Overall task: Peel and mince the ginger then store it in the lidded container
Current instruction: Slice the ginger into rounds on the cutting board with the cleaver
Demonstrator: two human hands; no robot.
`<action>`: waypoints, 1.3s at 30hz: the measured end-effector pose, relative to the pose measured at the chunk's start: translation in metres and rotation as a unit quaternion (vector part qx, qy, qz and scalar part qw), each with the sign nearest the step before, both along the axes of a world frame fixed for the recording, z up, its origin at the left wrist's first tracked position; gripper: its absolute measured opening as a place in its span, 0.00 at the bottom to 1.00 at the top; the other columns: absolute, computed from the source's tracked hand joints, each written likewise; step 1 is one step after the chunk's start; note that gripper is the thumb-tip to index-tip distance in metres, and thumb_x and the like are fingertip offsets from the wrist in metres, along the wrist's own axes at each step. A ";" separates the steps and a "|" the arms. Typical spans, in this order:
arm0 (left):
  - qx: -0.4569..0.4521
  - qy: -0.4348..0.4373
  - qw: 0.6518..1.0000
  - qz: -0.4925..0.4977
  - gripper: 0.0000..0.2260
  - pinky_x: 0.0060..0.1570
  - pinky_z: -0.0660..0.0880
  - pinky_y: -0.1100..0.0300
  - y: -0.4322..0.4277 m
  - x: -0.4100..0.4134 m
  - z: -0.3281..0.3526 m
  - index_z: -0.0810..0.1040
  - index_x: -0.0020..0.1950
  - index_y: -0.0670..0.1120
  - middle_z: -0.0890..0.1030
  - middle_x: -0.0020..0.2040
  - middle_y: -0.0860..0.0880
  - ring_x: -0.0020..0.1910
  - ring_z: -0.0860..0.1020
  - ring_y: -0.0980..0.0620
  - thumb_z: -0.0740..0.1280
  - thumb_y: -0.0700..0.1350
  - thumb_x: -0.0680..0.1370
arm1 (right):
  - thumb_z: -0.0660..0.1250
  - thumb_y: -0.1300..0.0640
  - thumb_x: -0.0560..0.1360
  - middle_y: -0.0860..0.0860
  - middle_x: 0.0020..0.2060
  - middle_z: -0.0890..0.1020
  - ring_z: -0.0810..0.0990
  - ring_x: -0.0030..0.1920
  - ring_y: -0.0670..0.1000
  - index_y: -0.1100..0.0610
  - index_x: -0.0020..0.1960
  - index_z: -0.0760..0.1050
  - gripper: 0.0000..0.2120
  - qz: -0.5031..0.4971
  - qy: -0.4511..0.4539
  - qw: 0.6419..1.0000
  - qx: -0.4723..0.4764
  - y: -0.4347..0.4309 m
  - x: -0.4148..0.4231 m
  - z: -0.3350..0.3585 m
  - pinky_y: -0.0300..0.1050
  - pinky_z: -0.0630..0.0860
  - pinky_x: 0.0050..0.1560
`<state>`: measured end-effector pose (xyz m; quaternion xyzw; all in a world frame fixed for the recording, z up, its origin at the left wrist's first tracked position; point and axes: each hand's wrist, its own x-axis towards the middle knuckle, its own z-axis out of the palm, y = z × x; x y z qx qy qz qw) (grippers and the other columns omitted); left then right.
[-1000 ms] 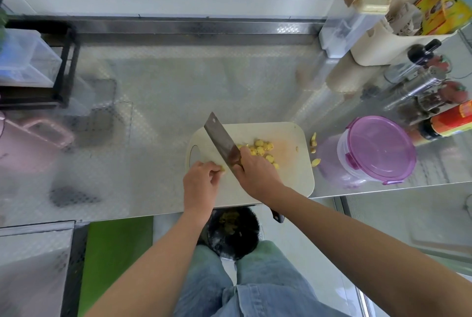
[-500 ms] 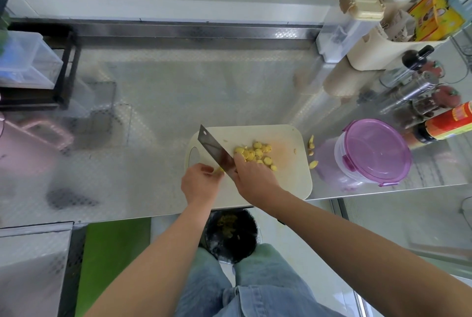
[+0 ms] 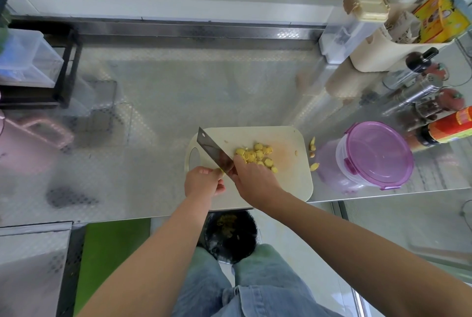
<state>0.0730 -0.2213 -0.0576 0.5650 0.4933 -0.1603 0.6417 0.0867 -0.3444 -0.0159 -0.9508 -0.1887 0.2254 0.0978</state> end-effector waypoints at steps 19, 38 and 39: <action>0.088 -0.026 0.996 -0.019 0.07 0.48 0.81 0.46 -0.006 -0.004 -0.003 0.77 0.38 0.44 0.81 0.34 0.45 0.33 0.83 0.45 0.74 0.41 0.72 | 0.56 0.65 0.78 0.49 0.30 0.66 0.63 0.27 0.49 0.56 0.54 0.61 0.08 -0.001 0.015 1.000 -0.024 0.010 0.001 0.005 0.44 0.56 0.25; 0.117 -0.029 0.991 -0.054 0.08 0.44 0.82 0.49 -0.003 -0.006 -0.008 0.79 0.37 0.45 0.83 0.36 0.45 0.33 0.83 0.46 0.77 0.43 0.69 | 0.55 0.66 0.78 0.49 0.31 0.66 0.66 0.29 0.49 0.56 0.51 0.60 0.07 -0.008 0.038 0.999 -0.007 0.009 0.001 0.005 0.44 0.57 0.26; 0.121 -0.029 0.990 -0.059 0.07 0.45 0.82 0.50 -0.003 -0.006 -0.008 0.80 0.38 0.44 0.83 0.35 0.45 0.32 0.83 0.46 0.77 0.43 0.69 | 0.55 0.66 0.77 0.49 0.31 0.66 0.66 0.29 0.50 0.55 0.49 0.59 0.08 -0.011 0.039 0.999 -0.005 0.013 0.004 0.004 0.43 0.57 0.26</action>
